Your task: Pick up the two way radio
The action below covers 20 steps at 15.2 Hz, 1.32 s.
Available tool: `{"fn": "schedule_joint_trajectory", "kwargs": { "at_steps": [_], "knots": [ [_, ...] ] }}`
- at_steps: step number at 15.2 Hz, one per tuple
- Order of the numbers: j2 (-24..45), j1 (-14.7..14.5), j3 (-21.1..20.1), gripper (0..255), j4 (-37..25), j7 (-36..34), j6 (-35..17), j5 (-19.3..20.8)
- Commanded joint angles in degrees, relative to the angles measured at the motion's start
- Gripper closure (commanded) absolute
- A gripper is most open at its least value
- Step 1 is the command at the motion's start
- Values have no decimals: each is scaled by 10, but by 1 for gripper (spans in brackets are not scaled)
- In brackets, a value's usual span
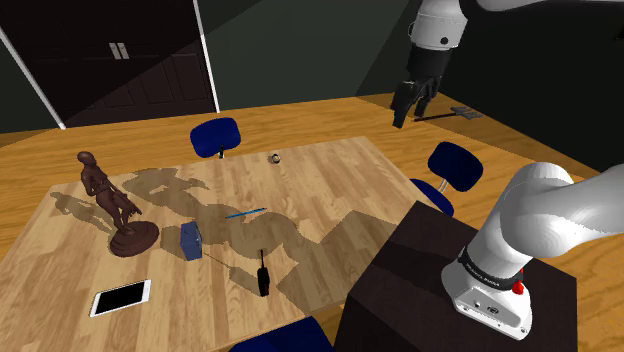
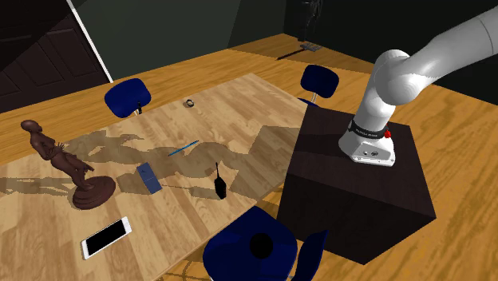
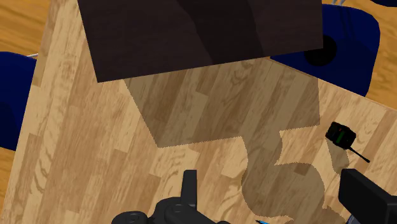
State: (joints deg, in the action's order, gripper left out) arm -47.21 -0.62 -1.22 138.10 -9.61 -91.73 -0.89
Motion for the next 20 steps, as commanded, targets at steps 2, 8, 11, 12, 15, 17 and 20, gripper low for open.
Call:
{"fn": "schedule_joint_trajectory", "kwargs": {
  "at_steps": [2,8,11,12,15,17,20],
  "knots": [
    [-7,-2,-10,0,20,-13,-19,-6],
    [-22,-18,-76,0,124,-90,-141,-46],
    [-11,-28,-115,0,164,-131,-209,-67],
    [-4,-31,-128,0,175,-145,-233,-73],
    [27,-38,-171,0,203,-188,-307,-91],
    [57,-39,-203,0,215,-218,-360,-100],
    [114,-32,-254,0,224,-269,-442,-105]
  ]
}}
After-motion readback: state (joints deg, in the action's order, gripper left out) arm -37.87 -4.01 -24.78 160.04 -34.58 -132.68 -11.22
